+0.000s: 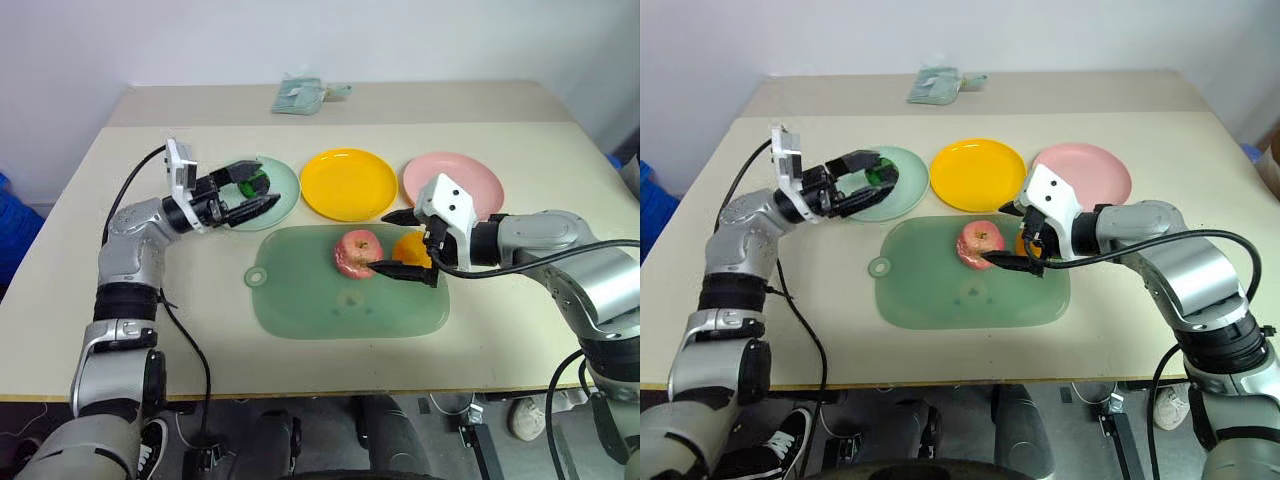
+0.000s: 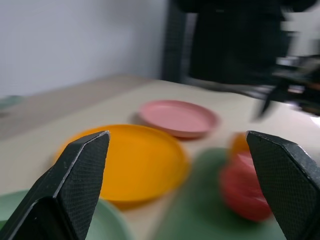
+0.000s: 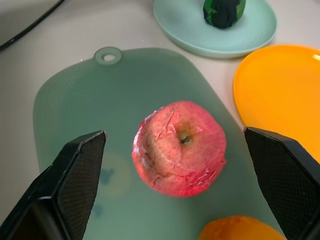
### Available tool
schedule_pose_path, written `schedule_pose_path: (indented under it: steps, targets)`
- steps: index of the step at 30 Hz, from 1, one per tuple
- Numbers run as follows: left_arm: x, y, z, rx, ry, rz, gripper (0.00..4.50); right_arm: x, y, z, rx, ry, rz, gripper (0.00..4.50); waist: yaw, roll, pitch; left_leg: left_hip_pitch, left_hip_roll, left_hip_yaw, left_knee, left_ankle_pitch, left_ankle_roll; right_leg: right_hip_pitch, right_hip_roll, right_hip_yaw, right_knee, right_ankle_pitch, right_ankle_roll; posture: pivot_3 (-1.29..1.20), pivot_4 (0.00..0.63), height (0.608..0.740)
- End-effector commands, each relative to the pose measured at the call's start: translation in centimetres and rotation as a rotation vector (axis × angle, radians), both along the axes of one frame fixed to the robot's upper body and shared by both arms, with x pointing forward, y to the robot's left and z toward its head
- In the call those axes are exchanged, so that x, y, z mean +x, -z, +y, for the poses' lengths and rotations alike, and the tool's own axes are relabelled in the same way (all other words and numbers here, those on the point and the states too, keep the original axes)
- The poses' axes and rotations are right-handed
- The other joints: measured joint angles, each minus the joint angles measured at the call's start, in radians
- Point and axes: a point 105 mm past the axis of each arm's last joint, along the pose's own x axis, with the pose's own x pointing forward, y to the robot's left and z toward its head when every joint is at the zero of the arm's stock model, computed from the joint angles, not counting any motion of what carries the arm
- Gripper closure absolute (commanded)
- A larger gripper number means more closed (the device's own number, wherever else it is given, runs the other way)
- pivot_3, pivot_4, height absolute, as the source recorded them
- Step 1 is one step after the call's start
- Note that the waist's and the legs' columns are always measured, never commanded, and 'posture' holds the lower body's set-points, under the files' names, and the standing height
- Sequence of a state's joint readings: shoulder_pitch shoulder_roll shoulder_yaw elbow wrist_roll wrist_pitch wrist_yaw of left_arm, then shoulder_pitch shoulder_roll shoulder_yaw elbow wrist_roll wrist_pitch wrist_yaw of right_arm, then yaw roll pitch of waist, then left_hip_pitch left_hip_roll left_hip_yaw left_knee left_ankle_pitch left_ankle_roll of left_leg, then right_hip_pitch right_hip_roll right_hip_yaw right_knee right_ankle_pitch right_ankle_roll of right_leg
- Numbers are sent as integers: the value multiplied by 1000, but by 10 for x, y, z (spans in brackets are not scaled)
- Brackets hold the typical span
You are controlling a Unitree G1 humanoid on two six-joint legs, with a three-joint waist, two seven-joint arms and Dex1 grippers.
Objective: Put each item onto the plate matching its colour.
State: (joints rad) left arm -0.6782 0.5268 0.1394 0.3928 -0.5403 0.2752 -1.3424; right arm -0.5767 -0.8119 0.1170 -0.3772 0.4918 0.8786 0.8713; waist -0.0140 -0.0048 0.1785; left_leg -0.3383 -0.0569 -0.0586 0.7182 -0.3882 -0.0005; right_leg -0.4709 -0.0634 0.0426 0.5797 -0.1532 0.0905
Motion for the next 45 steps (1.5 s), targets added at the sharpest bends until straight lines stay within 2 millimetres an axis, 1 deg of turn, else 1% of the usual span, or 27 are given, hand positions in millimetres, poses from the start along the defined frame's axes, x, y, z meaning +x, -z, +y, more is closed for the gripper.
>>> schedule_pose_path:
  steps: [1,3,5,8,12,19,21,23,26,27,29,30,31,33,34,36,37,38,39,40,41,42,44,45]
  targets:
    - [-22,-3,-3,56,111,34,42,6,-2,1,42,28,35,0,0,0,0,0,0,0,0,0,0,0,0,0,0,0,0,0,150,740]
    - [-27,7,0,113,94,27,42,12,0,5,74,41,54,0,0,0,0,0,1,0,0,0,0,0,1,0,0,0,0,0,150,740]
    - [-29,10,0,111,88,44,42,17,1,8,98,54,57,0,0,0,0,0,1,0,-1,0,-1,0,0,0,0,0,0,0,150,740]
    - [-37,7,-2,102,101,33,42,22,6,13,115,64,71,0,2,0,0,-1,0,0,-1,1,-1,-1,0,0,0,0,0,0,150,740]
    - [-41,7,-2,113,87,20,42,27,11,18,149,81,111,0,1,0,0,-1,0,0,-1,1,-1,-1,0,0,0,0,0,0,150,740]
    - [-45,5,2,99,58,15,42,31,21,19,139,91,156,0,0,0,0,-1,0,0,-1,1,-1,-1,0,0,0,0,0,0,150,740]
    - [-45,5,3,99,50,12,42,32,28,19,112,93,168,0,0,0,0,-1,0,0,-1,1,-1,-1,0,0,0,0,0,0,150,740]
    - [-45,5,3,98,46,11,0,31,29,21,119,88,178,538,0,0,0,-1,0,0,-1,1,-1,-1,0,0,0,0,0,0,150,740]
    - [-45,6,3,99,43,12,0,35,24,21,135,102,152,1714,0,0,0,-1,0,0,-1,1,-1,-1,0,0,0,0,0,0,150,740]
    - [-44,6,3,99,44,15,0,36,19,20,157,108,145,1899,0,0,0,-1,0,0,-1,1,-1,-1,0,0,0,0,0,0,150,740]
    - [-45,6,4,96,45,19,0,37,12,20,188,111,140,1899,0,0,0,-1,0,0,-1,1,-1,-1,0,0,0,0,0,0,150,740]
    - [-45,6,4,96,46,20,0,39,6,19,220,116,132,1899,0,0,0,-1,0,0,-1,1,-1,-1,0,0,0,0,0,0,150,740]
    - [-44,7,3,95,47,24,0,44,-4,16,267,137,105,1899,0,0,0,-1,0,0,-1,1,-1,-1,0,0,0,0,0,0,150,740]
    - [-42,8,2,98,34,16,0,63,-24,0,340,242,10,1899,0,0,0,-1,0,0,-1,1,-1,-1,0,0,0,0,0,0,150,740]
    - [-40,7,2,94,32,17,0,71,-31,-7,362,289,-32,1899,-1,0,0,-1,0,0,-1,1,-1,-1,0,0,0,0,0,0,150,740]
    - [-38,6,1,84,25,23,0,80,-39,-18,390,350,-82,1899,1,0,0,-1,0,0,-1,1,-1,-1,0,0,0,0,0,0,150,740]
    - [-31,3,2,76,-4,9,0,94,-46,-36,398,458,-151,1899,1,0,0,-1,0,0,-1,1,-2,-1,0,-1,0,0,0,0,150,740]
    - [-24,-3,2,49,-43,-24,0,108,-50,-60,393,590,-221,1899,3,0,0,-1,0,0,-2,1,-2,-1,0,-1,0,0,0,0,150,740]
    - [-20,-7,3,29,-70,-47,0,115,-53,-77,387,678,-269,1899,4,0,0,-1,0,0,-2,1,-2,-1,0,-1,0,0,0,0,150,740]
    - [-19,-10,2,16,-66,-42,0,121,-52,-93,372,755,-294,1899,5,0,0,-1,-1,0,-1,1,-2,-1,-1,-1,0,0,0,0,150,740]
    - [-19,-10,1,10,-57,-34,0,124,-50,-100,365,791,-302,1899,2,0,0,-1,-1,0,-1,1,-2,-1,-1,0,0,0,-1,0,150,740]
    - [-22,-9,-1,26,-43,-46,0,127,-43,-109,345,835,-298,1899,-1,0,0,-1,-1,0,-1,1,-2,-1,-1,0,0,0,-1,0,150,740]
    - [-23,-7,-1,44,-43,-60,0,130,-34,-117,337,870,-293,1899,-7,1,0,-1,-1,1,-4,1,-1,-2,-1,0,-1,0,-1,0,150,740]
    - [-22,-7,-1,51,-51,-75,0,130,-32,-117,341,869,-292,1404,-12,1,0,-2,-1,2,-4,1,-1,-3,0,1,-1,0,-1,0,150,740]
